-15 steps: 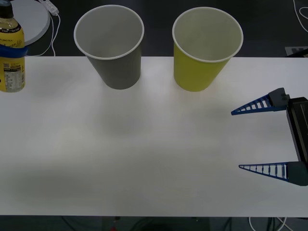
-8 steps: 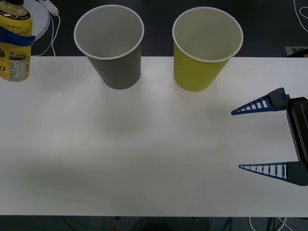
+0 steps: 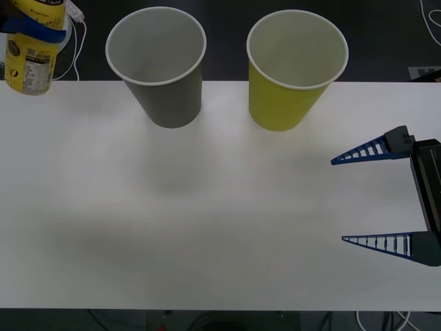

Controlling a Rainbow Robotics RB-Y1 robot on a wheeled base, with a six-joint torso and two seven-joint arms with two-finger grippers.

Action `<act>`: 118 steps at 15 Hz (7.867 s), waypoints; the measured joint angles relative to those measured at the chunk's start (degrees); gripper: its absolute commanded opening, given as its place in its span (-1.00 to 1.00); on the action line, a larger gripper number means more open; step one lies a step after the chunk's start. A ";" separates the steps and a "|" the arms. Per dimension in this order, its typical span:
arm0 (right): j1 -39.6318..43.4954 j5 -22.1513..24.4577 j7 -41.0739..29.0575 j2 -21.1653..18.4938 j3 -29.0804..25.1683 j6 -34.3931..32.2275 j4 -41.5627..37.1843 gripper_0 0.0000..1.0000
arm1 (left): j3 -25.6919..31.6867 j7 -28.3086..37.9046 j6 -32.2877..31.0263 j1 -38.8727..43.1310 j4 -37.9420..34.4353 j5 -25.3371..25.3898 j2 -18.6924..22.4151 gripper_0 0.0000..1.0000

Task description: Put the can into the green bin and the plastic bottle into the gray bin

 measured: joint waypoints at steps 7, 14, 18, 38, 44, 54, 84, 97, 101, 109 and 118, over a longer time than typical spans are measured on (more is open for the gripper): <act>0.00 0.00 0.00 0.00 0.00 0.00 0.00 1.00 | -11.62 -0.62 -1.37 -13.34 7.69 -0.99 -4.71 -1.00; 0.00 0.00 0.00 0.00 0.00 0.00 0.00 1.00 | -25.43 -0.06 -6.53 -30.49 17.57 -4.43 -11.66 -1.00; 0.00 0.00 0.00 0.00 0.00 0.00 0.00 1.00 | -31.91 -0.05 -6.54 -37.62 24.23 -4.53 -16.94 -1.00; 0.00 0.00 0.00 0.00 0.00 0.00 0.00 1.00 | -41.60 -5.53 -10.19 -50.24 52.01 -5.55 -38.39 1.00; 0.00 0.00 0.00 0.00 0.00 0.00 0.00 1.00 | -41.60 -6.68 -10.15 -50.23 52.46 -5.50 -38.39 1.00; 0.00 0.00 0.00 0.00 0.00 0.00 0.00 1.00 | -42.70 -8.23 -13.25 -50.18 46.82 -3.01 -33.18 1.00; 0.00 0.00 0.00 0.00 0.00 0.00 0.00 1.00 | -47.22 -25.97 3.26 -27.00 6.26 30.97 5.79 1.00; 0.00 0.00 0.00 0.00 0.00 0.00 0.00 1.00 | -46.94 -43.69 9.63 -16.45 2.47 40.42 8.19 1.00; 0.00 0.00 0.00 0.00 0.00 0.00 0.00 1.00 | -39.46 -44.83 11.10 -8.97 3.05 39.18 4.88 1.00; 0.00 0.00 0.00 0.00 0.00 0.00 0.00 1.00 | -7.50 -34.21 10.13 17.22 -5.48 22.42 -2.04 1.00; 0.00 0.00 0.00 0.00 0.00 0.00 0.00 1.00 | 17.37 -17.71 10.11 39.67 -26.27 7.67 -6.76 1.00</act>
